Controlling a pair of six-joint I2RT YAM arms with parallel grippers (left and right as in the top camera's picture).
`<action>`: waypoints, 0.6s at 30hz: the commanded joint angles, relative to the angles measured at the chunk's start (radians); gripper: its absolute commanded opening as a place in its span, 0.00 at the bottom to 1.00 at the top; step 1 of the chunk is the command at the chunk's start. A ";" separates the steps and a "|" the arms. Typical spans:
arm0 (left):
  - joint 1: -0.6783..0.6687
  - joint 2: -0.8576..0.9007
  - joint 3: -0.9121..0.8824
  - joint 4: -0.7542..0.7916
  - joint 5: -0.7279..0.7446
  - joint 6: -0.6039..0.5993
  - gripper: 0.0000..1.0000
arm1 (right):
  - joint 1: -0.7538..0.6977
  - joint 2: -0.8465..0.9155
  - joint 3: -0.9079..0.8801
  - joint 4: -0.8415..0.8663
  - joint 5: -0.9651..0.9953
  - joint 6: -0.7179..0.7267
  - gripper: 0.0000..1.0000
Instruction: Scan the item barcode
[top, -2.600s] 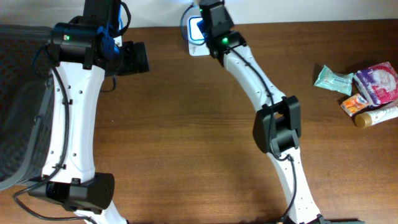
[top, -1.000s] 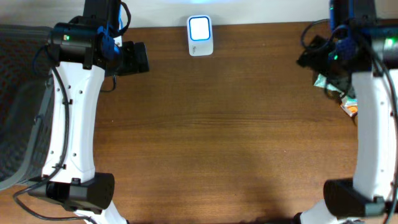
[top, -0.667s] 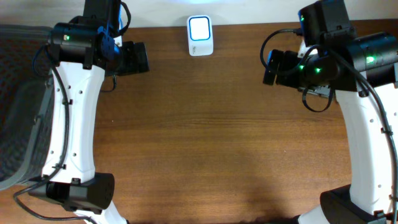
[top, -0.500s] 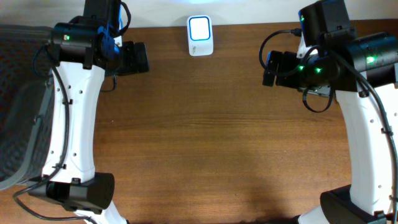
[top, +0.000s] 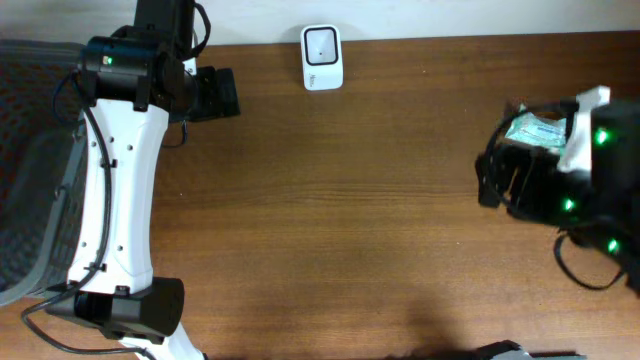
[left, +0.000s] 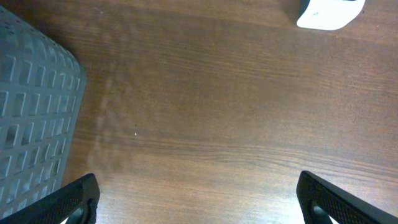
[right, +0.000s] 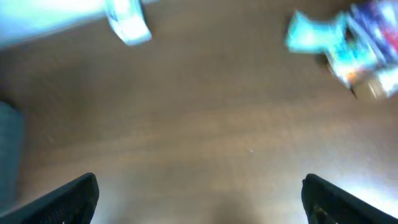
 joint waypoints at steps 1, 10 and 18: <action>0.003 -0.006 0.007 0.000 -0.006 -0.003 0.99 | 0.005 -0.105 -0.208 -0.004 0.091 0.123 0.99; 0.003 -0.006 0.007 0.000 -0.006 -0.003 0.99 | -0.063 -0.650 -0.866 0.472 0.080 -0.070 0.99; 0.003 -0.006 0.007 -0.001 -0.006 -0.003 0.99 | -0.063 -0.900 -1.065 0.599 0.127 -0.069 0.99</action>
